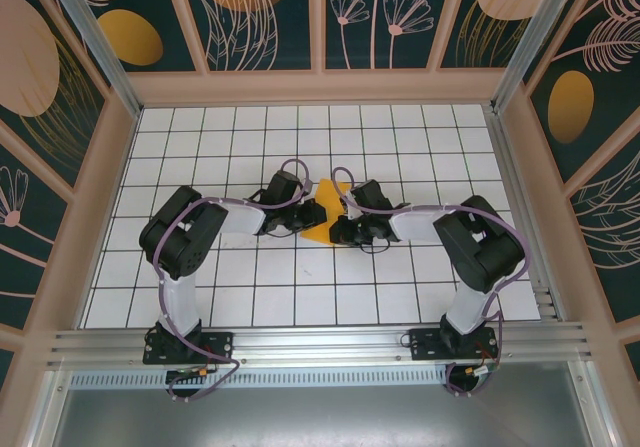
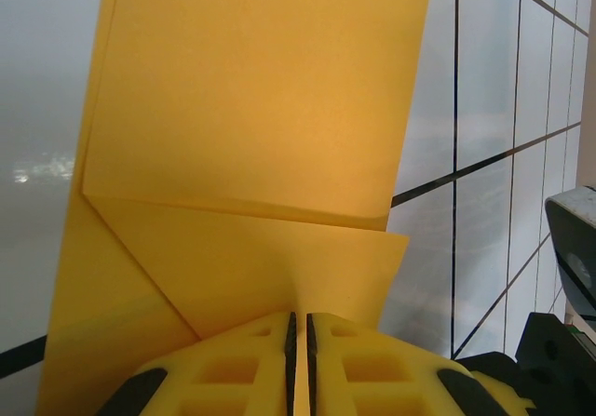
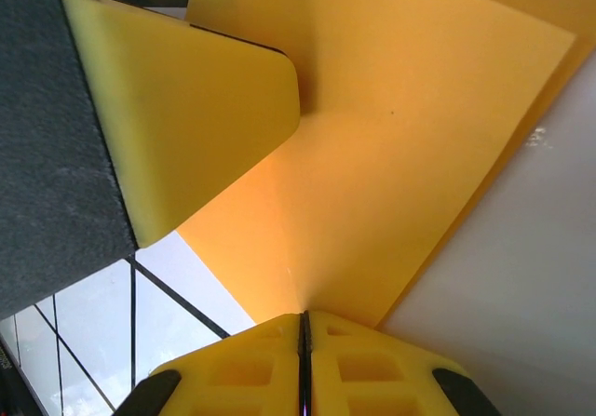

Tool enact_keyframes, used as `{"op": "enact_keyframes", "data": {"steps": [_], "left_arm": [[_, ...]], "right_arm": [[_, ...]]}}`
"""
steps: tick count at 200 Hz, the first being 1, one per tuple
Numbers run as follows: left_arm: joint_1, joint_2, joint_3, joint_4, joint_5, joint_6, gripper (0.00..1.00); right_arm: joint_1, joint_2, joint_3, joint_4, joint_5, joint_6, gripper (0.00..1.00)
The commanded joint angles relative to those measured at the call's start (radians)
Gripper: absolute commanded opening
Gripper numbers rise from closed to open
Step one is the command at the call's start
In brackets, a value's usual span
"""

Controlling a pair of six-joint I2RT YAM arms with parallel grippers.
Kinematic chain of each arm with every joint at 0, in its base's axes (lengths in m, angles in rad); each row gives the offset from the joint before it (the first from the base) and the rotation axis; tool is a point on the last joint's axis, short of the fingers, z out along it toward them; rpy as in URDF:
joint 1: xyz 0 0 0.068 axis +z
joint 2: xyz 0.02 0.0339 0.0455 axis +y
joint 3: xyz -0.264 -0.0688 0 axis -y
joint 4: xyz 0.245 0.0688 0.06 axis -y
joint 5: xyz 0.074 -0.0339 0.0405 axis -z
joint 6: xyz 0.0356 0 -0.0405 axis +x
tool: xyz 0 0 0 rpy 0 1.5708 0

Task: Fold a paper plane with a square sheet of paper (pick it up from the middle)
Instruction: Fold the triangle a second time at the center of the table.

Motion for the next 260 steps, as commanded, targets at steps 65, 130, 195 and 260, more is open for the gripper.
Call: {"op": "enact_keyframes", "data": {"steps": [65, 130, 195, 260], "left_arm": [[-0.003, 0.038, 0.012, -0.062, -0.059, 0.034, 0.15], [-0.003, 0.044, 0.01, -0.068, -0.068, 0.036, 0.15], [-0.002, 0.05, 0.01, -0.085, -0.086, 0.038, 0.15], [-0.002, 0.055, 0.013, -0.089, -0.09, 0.036, 0.15]], "right_arm": [[0.009, -0.036, 0.032, -0.032, -0.007, 0.002, 0.09], [0.017, 0.021, 0.04, -0.052, 0.012, 0.002, 0.09], [0.017, 0.062, 0.049, -0.125, 0.046, -0.01, 0.08], [0.024, -0.027, 0.049, -0.124, 0.008, -0.023, 0.08]]}}
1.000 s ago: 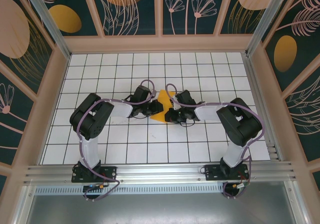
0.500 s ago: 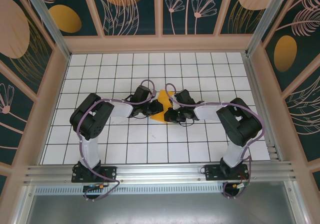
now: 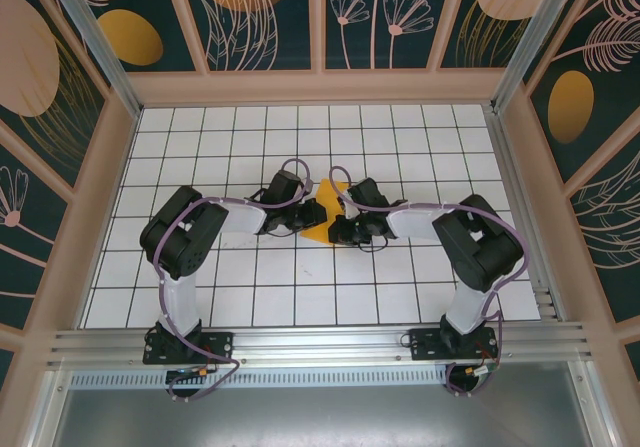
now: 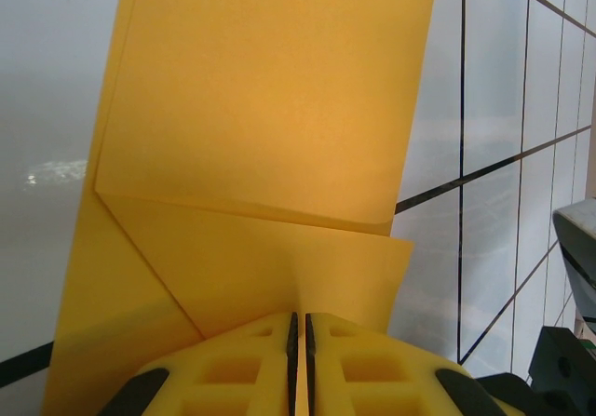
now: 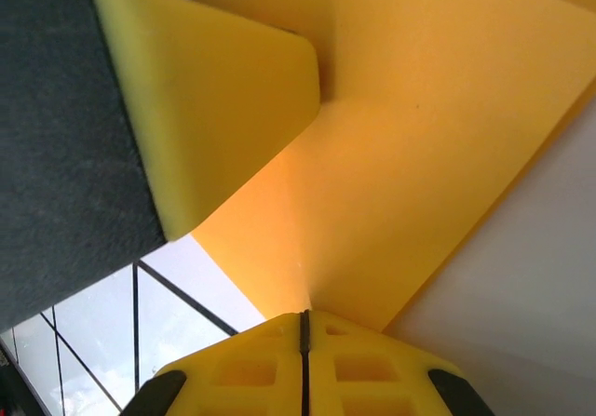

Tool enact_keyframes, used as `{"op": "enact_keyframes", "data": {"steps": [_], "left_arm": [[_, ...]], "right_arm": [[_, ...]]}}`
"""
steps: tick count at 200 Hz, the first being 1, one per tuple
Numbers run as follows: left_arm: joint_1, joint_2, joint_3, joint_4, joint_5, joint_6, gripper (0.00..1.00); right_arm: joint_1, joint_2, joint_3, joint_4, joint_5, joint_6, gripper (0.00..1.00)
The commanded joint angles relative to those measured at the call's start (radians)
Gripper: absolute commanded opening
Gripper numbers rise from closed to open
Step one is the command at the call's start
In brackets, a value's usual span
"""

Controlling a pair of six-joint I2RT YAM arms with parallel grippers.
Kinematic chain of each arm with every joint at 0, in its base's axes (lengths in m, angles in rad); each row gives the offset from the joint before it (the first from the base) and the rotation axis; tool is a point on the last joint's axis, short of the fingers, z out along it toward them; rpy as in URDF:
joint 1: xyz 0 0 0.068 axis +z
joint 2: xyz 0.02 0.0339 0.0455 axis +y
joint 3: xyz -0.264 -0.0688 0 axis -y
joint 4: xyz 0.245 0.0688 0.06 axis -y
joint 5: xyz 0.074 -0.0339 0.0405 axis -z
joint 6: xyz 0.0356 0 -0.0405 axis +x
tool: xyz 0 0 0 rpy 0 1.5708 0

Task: Fold a paper plane with a square sheet of paper (pick it up from the middle)
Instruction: Fold the triangle a second time at the center of the table.

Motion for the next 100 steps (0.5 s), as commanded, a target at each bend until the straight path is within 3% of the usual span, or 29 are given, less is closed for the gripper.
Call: {"op": "enact_keyframes", "data": {"steps": [1, 100], "left_arm": [[0.002, 0.053, 0.002, -0.071, -0.068, 0.032, 0.15], [0.001, 0.053, 0.002, -0.072, -0.066, 0.033, 0.15]], "right_arm": [[0.01, -0.029, 0.006, -0.045, -0.001, -0.019, 0.08], [0.011, 0.015, 0.0, -0.108, 0.044, -0.025, 0.07]]}}
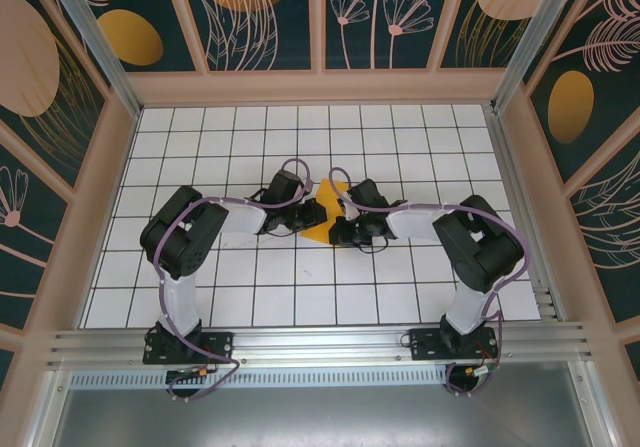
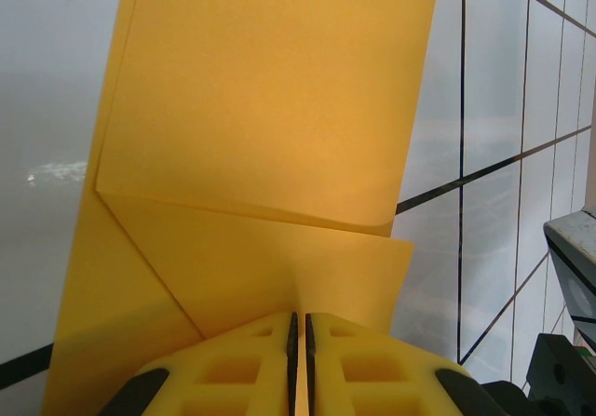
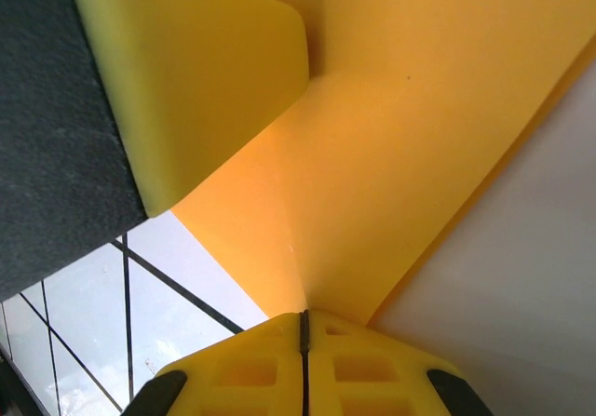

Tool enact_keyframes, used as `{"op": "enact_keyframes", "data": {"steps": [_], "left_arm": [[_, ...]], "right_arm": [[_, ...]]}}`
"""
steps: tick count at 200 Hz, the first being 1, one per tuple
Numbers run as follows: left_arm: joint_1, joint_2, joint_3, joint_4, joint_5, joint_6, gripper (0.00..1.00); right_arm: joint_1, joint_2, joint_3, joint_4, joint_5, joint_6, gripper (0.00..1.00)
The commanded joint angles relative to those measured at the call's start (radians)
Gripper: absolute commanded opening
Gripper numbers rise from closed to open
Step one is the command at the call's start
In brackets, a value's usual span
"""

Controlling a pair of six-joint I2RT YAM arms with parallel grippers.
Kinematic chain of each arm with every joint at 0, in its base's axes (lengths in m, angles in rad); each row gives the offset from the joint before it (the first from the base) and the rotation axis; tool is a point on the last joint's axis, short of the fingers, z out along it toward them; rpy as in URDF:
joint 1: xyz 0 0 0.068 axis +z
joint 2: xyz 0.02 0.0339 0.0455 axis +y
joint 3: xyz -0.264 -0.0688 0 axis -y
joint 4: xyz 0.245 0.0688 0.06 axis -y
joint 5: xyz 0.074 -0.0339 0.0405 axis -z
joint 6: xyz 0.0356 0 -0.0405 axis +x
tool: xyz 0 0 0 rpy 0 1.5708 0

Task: Fold a paper plane with a square sheet of paper (pick it up from the middle)
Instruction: Fold the triangle a second time at the center of the table.

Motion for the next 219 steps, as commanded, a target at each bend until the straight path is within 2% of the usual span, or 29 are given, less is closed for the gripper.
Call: {"op": "enact_keyframes", "data": {"steps": [1, 78, 129, 160, 192, 215, 219], "left_arm": [[0.001, 0.05, 0.0, -0.072, -0.066, 0.033, 0.15], [0.002, 0.05, 0.001, -0.075, -0.063, 0.036, 0.15], [0.001, 0.049, 0.002, -0.078, -0.062, 0.038, 0.15], [0.001, 0.031, 0.005, -0.074, -0.05, 0.034, 0.16], [0.001, -0.023, 0.008, -0.028, -0.006, 0.007, 0.19], [0.001, -0.076, 0.008, 0.003, 0.015, -0.018, 0.27], [0.002, -0.085, 0.006, 0.004, 0.011, -0.021, 0.29]], "right_arm": [[0.007, 0.012, 0.003, -0.091, 0.037, -0.025, 0.07], [0.01, 0.016, -0.014, -0.133, 0.023, -0.049, 0.08], [0.01, -0.059, -0.016, -0.172, -0.029, -0.091, 0.08], [0.0, -0.148, -0.009, -0.146, 0.004, -0.086, 0.11], [-0.054, -0.239, -0.034, -0.061, 0.11, -0.032, 0.22], [-0.089, -0.272, -0.069, 0.019, 0.141, 0.018, 0.34], [-0.121, -0.273, -0.072, 0.03, 0.143, 0.026, 0.36]]}}
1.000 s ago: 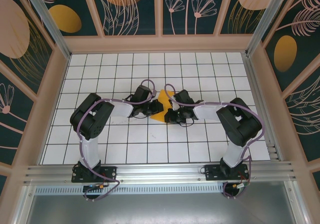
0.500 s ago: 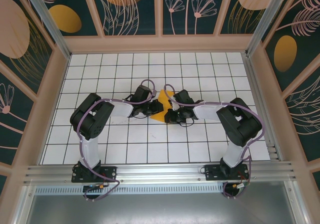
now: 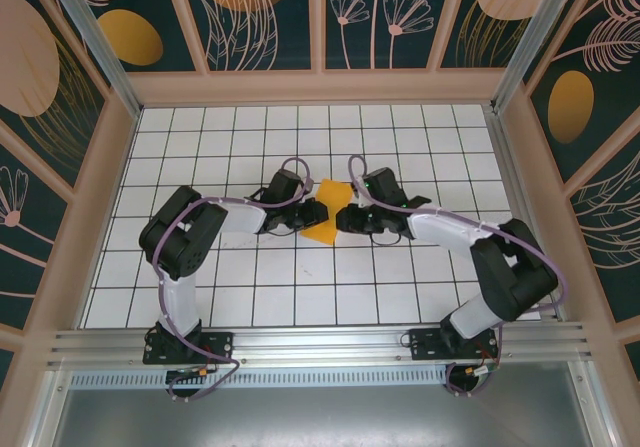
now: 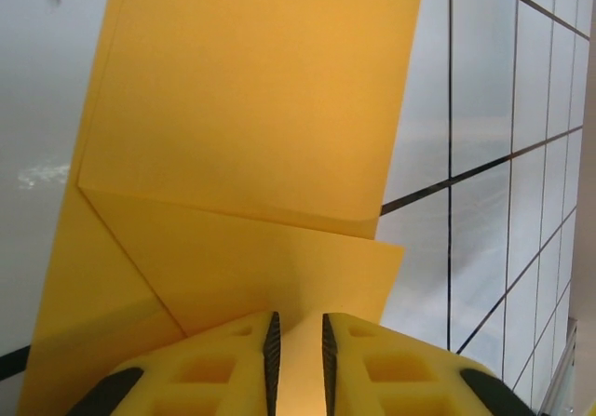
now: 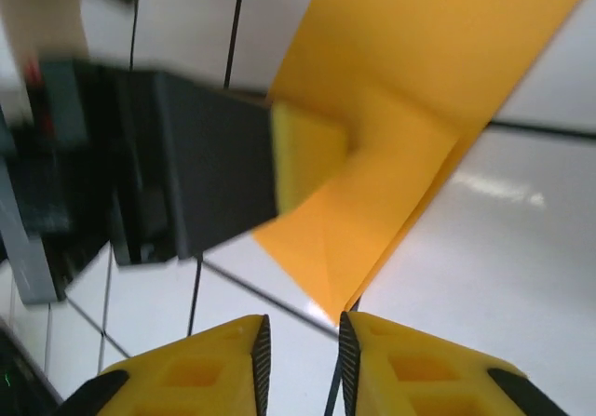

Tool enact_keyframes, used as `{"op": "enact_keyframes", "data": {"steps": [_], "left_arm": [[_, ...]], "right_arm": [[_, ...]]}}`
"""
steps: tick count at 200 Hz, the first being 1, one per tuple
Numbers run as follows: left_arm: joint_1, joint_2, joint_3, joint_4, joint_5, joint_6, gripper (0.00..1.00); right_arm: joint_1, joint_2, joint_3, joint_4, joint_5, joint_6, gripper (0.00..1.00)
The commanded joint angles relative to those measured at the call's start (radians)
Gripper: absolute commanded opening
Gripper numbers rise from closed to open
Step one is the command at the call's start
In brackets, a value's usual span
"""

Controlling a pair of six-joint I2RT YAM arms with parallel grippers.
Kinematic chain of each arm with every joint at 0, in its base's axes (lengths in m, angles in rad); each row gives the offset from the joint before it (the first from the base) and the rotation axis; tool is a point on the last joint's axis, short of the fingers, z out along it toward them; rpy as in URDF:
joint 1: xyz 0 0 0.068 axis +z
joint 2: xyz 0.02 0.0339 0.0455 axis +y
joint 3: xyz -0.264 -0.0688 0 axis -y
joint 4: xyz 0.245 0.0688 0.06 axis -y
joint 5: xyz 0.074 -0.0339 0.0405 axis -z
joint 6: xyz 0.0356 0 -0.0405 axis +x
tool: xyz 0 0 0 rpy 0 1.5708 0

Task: Fold a paper plane with a square sheet of paper (pick it up from the middle)
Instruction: Fold the triangle a second time at the center of the table.

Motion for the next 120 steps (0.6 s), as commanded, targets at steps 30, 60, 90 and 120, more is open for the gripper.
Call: {"op": "enact_keyframes", "data": {"steps": [30, 60, 90, 120], "left_arm": [[0.006, -0.119, -0.019, -0.006, -0.057, -0.024, 0.4], [0.023, -0.138, -0.062, 0.0, -0.097, -0.042, 0.41], [0.038, -0.154, -0.104, 0.025, -0.094, -0.061, 0.43], [0.047, -0.153, -0.127, 0.04, -0.082, -0.074, 0.43]], "right_arm": [[-0.09, 0.006, -0.041, 0.15, 0.027, 0.07, 0.46], [-0.09, 0.097, 0.005, 0.166, -0.038, 0.047, 0.49], [-0.078, 0.184, 0.053, 0.157, -0.094, 0.016, 0.49], [-0.063, 0.253, 0.098, 0.171, -0.138, -0.002, 0.47]]}}
